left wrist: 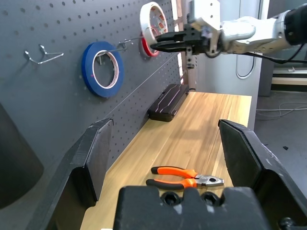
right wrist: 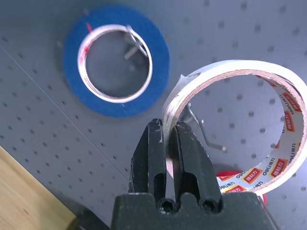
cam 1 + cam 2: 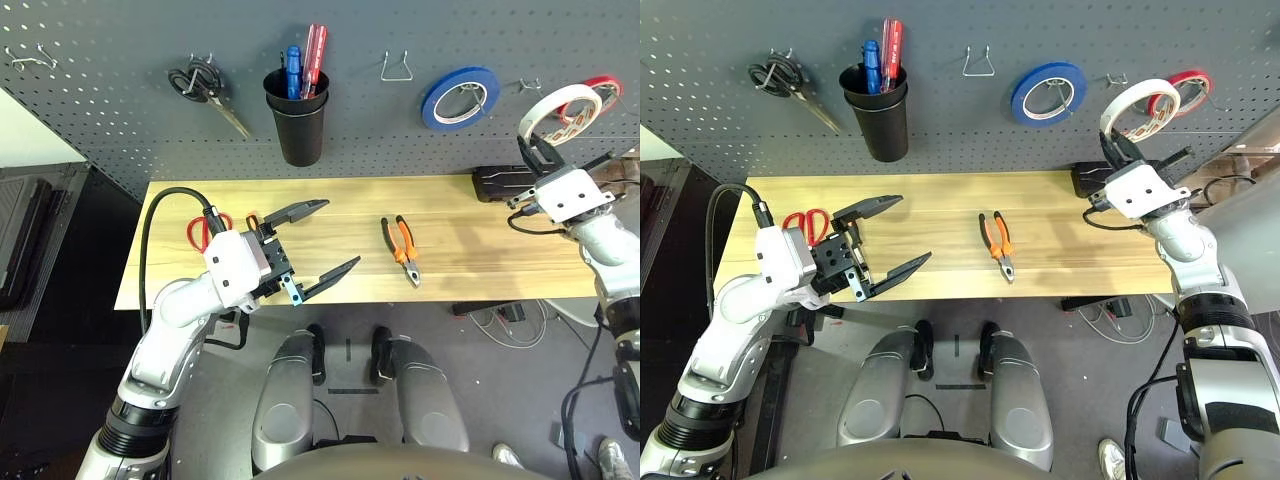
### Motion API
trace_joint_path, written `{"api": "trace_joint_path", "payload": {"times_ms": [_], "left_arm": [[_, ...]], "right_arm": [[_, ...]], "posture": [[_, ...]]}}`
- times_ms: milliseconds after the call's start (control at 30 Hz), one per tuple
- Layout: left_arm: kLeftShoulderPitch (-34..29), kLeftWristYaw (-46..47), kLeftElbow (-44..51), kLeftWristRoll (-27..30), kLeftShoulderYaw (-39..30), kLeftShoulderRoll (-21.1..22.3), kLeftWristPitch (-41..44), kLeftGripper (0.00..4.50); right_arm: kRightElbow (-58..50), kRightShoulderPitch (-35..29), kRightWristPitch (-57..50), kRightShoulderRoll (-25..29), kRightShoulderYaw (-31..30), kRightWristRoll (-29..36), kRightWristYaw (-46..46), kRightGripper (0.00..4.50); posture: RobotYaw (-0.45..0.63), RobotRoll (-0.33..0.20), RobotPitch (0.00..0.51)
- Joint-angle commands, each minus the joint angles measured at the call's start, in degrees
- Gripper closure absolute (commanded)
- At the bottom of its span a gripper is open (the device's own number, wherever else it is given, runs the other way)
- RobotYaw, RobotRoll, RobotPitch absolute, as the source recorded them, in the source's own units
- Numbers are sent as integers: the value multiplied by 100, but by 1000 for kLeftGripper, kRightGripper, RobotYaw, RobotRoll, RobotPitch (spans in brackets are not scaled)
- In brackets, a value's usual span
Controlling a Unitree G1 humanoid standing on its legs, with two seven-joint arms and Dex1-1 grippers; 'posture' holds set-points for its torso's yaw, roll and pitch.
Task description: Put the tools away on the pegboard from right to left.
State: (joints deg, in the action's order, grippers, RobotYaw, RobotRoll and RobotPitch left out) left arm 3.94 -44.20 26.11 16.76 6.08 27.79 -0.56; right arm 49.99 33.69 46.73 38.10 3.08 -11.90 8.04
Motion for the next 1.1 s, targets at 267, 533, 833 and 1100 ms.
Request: {"api": "trace_joint_path", "payload": {"times_ms": [267, 533, 833, 1100], "left_arm": [[-14, -63, -12, 32, 64, 45, 99, 0], [-24, -70, -79, -11, 88, 32, 49, 0], [-160, -61, -165, -56, 21, 80, -10, 0], [-212, -199, -448, -63, -74, 250, -124, 0]], "right_arm": [[991, 941, -771, -164, -299, -187, 84, 4464], [1586, 1499, -1378, -365, -433, -201, 44, 3608], [400, 416, 294, -387, 17, 614, 213, 57], [-1971, -1341, -162, -533, 14, 1181, 731, 17]], "posture": [[143, 0, 208], [149, 0, 219], [139, 0, 237], [112, 0, 250]]}}
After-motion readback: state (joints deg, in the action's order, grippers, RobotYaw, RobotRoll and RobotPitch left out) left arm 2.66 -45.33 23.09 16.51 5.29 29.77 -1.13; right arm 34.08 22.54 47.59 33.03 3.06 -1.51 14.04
